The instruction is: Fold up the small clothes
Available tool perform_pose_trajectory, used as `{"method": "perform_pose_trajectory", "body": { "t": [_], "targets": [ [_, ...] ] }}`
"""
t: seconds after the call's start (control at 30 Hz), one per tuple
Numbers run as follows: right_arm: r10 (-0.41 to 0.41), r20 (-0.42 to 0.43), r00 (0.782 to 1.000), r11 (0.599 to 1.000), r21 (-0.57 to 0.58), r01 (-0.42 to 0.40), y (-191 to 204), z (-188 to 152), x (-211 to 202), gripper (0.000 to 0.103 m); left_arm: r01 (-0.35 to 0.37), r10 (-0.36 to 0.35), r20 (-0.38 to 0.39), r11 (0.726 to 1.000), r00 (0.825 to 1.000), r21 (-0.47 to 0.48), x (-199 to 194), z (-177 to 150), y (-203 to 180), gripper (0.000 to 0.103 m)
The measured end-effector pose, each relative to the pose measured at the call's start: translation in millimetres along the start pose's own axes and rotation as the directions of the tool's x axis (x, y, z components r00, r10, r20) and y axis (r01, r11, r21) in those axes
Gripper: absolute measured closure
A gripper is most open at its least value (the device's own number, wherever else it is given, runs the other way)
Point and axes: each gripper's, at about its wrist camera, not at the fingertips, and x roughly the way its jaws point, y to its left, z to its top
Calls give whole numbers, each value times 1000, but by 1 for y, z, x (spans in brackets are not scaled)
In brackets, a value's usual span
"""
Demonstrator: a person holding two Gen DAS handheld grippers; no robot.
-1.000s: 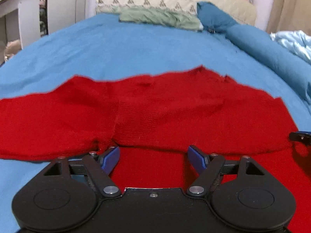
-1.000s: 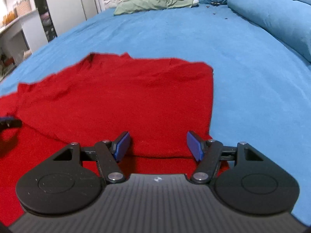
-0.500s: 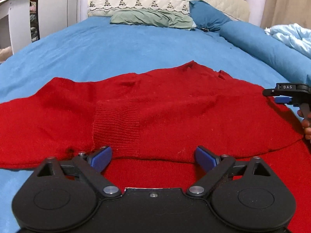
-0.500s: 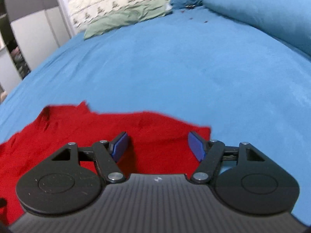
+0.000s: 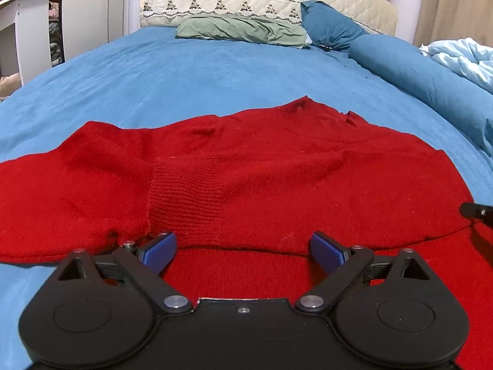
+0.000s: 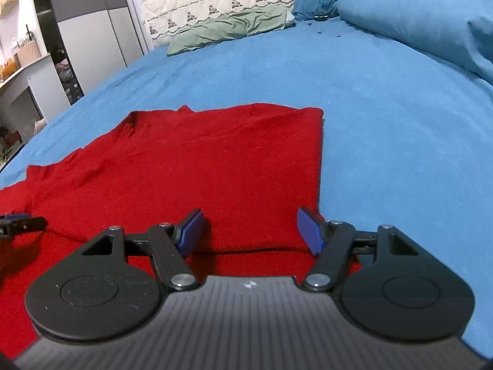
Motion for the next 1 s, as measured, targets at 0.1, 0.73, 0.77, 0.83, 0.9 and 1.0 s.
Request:
{"method": "perform_pose_trajectory", "body": {
  "t": [0.1,0.73,0.77,0.83,0.9,1.0],
  "targets": [
    [-23,-21,1000,1000,6,23,11,8,-6,19,2,-2,-4,999,1000,-34,-8,5,-1,7],
    [199,14,980,968,-158,-195,187,61,-76,0,-144,212,144,914,967,-380,-186,36,190,0],
    [209,-3,978,966,-155,-207,193,57,-71,0,-149,225,132,893,965,-425,-184,26,212,0],
    [225,-33,974,963,-145,-228,204,48,-62,0,-149,234,107,847,966,-510,-178,7,248,4],
    [230,-63,971,962,-138,-236,212,38,-52,0,-143,229,78,802,970,-580,-165,-11,280,15],
    [223,-88,971,962,-138,-234,220,23,-40,0,-159,224,25,763,974,-626,-140,-32,311,34]
  ]
}}
